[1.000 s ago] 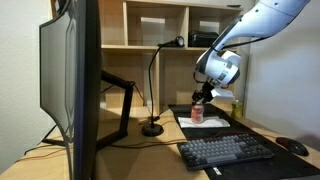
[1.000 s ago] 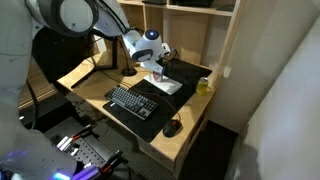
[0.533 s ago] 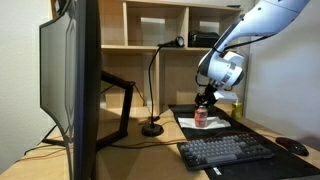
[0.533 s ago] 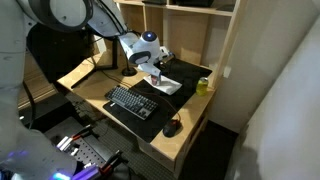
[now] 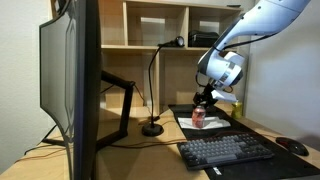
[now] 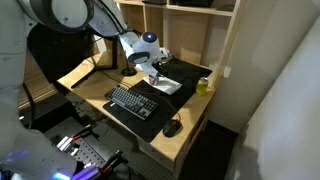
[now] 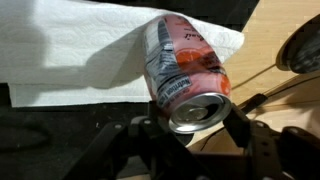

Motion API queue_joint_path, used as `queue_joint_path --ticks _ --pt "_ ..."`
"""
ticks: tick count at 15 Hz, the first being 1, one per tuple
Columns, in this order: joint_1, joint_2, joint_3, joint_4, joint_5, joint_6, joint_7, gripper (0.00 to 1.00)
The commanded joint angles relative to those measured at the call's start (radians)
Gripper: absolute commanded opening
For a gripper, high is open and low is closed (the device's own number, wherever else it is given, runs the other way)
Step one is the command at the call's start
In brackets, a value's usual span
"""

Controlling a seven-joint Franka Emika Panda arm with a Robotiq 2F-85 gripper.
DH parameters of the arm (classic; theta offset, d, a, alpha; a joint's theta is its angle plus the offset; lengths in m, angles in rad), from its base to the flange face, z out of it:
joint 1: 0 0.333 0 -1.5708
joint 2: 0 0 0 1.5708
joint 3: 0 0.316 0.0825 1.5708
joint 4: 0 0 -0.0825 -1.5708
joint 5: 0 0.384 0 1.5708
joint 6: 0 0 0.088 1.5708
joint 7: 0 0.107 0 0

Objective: Place the soda cans on the paper

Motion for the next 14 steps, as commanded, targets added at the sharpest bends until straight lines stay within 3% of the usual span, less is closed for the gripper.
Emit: queue_joint_path --ticks 1,14 --pt "-0.067 0.016 0.088 0.004 0.087 -0.003 -0.030 0.42" --pt "-0.072 0.093 0.166 -0.005 0.069 0.308 -0.059 0.42"
